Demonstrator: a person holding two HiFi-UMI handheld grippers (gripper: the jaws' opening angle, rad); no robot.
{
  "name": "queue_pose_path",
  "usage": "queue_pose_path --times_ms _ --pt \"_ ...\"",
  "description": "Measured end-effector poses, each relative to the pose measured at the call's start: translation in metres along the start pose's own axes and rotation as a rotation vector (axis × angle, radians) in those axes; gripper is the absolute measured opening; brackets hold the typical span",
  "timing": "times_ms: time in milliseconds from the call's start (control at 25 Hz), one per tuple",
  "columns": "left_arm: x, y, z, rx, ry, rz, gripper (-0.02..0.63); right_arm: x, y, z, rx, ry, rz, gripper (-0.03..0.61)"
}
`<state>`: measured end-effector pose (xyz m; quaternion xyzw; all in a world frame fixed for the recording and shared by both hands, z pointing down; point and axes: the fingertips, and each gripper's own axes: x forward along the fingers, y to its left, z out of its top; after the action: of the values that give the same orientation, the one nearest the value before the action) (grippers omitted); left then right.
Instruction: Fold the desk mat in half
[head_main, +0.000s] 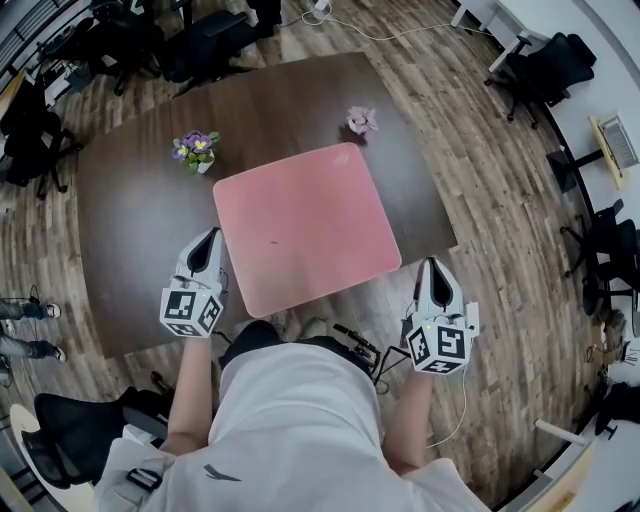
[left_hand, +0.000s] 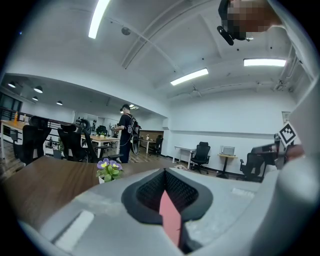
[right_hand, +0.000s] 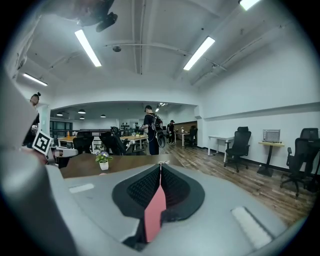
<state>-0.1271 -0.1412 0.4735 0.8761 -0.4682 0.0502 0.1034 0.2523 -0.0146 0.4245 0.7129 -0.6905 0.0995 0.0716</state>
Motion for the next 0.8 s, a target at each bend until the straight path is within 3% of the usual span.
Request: queue_pose_path --times_ms 800 --pt "-0.015 0.011 -0.005 -0.005 0.006 0.021 0.005 0.008 0.014 -0.001 -0.015 0.01 0.033 0.008"
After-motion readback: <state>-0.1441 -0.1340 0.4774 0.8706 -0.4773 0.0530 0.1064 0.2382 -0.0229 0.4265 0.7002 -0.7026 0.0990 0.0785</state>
